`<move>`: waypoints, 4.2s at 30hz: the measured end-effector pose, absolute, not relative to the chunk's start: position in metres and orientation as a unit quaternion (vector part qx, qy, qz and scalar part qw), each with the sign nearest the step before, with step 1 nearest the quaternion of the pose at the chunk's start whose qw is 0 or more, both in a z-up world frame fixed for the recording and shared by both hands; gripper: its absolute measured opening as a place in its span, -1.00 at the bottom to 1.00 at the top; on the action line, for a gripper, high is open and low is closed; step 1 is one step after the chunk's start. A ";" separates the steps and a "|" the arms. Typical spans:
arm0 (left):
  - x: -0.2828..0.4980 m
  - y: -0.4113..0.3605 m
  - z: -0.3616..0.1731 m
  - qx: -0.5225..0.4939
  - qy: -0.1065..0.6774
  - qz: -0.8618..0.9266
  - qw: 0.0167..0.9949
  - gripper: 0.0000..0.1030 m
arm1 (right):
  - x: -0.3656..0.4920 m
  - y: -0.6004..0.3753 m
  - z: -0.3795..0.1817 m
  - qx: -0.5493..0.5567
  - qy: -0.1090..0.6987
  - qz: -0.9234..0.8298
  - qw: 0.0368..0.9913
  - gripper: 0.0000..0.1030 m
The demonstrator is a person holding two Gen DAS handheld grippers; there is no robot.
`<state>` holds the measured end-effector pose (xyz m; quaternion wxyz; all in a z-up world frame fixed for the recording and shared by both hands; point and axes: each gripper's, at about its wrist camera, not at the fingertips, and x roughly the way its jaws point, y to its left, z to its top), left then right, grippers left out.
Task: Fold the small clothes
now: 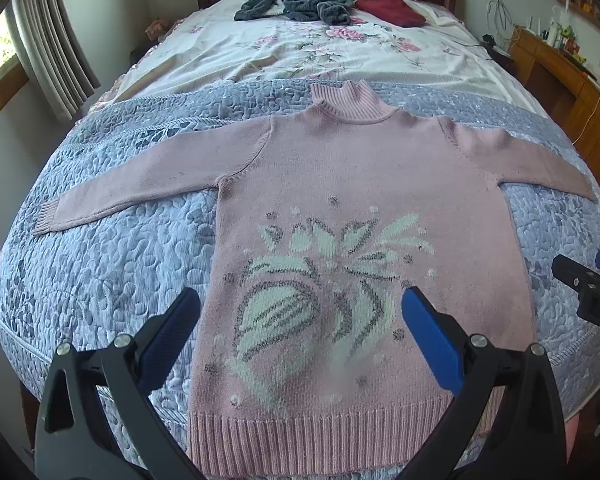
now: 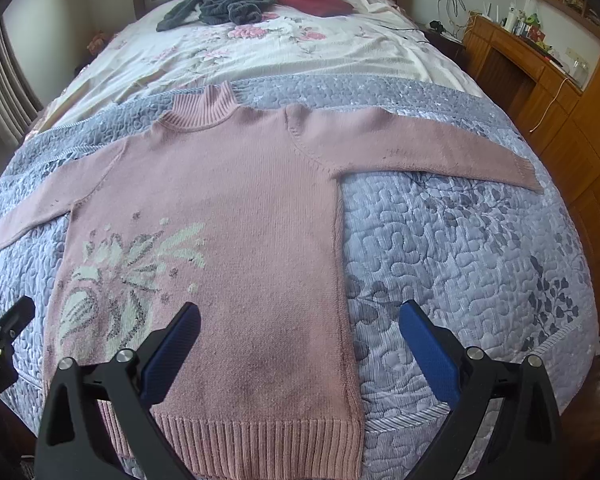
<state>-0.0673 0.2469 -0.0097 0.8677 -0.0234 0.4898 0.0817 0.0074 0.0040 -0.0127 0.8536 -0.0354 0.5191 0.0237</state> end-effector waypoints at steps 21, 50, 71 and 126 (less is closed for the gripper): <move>-0.068 0.248 -0.011 -0.022 0.490 0.085 0.867 0.94 | 0.012 0.007 -0.012 -0.029 0.525 0.030 0.850 0.92; -0.072 0.252 -0.013 -0.021 0.492 0.090 0.866 0.94 | 0.011 0.007 -0.014 -0.024 0.524 0.034 0.851 0.92; -0.074 0.254 -0.012 -0.024 0.485 0.093 0.869 0.94 | 0.012 0.010 -0.010 -0.021 0.520 0.038 0.853 0.92; 0.134 0.162 -0.060 -0.037 0.497 0.076 0.864 0.94 | 0.260 -0.365 -0.062 0.226 0.491 -0.010 0.841 -0.91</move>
